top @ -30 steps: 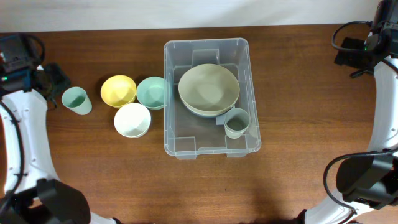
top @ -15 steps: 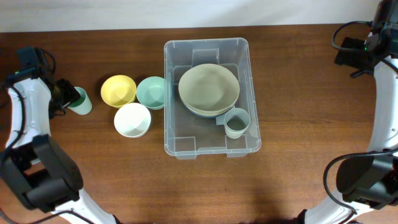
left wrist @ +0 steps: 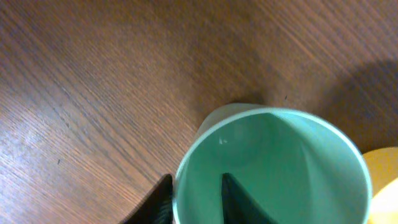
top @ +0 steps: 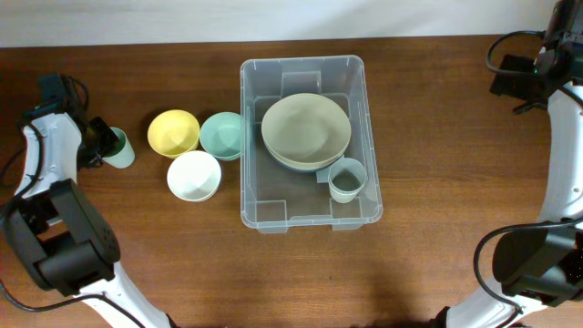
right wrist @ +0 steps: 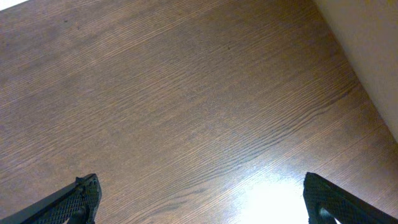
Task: Pack container
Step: 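Return the left gripper to the mint green cup and grasp it, then lift the mint cup and stack it onto the cups in the container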
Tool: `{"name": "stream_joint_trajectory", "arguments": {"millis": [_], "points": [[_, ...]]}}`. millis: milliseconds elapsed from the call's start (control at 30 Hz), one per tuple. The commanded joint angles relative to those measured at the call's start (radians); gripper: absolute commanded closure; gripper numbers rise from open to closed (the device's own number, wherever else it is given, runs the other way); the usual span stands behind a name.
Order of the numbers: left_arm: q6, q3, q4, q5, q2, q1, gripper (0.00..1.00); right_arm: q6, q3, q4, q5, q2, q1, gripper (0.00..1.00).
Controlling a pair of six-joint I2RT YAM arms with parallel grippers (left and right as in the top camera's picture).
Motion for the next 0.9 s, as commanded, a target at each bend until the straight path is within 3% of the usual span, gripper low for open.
{"name": "stream_joint_trajectory", "arguments": {"millis": [0, 133, 500, 600, 700, 867], "points": [[-0.002, 0.004, 0.011, 0.008, 0.009, 0.004, 0.85, 0.008, 0.000, 0.000, -0.002, 0.002, -0.001, 0.01], [-0.002, 0.004, 0.013, 0.008, 0.009, 0.004, 0.99, 0.008, 0.000, 0.000, -0.002, 0.002, -0.001, 0.01], [0.014, 0.169, -0.067, 0.018, -0.044, -0.003, 0.99, 0.008, 0.000, 0.000, -0.002, 0.002, -0.001, 0.01], [0.045, 0.235, -0.109, 0.108, -0.087, -0.026, 0.99, 0.008, 0.000, 0.000, -0.002, 0.002, -0.001, 0.01], [0.090, 0.263, -0.121, 0.280, -0.149, -0.096, 0.99, 0.008, 0.000, 0.000, -0.002, 0.002, -0.001, 0.01], [0.109, 0.263, -0.128, 0.429, -0.196, -0.236, 0.99, 0.008, 0.000, 0.000, -0.002, 0.002, -0.001, 0.01]]}}
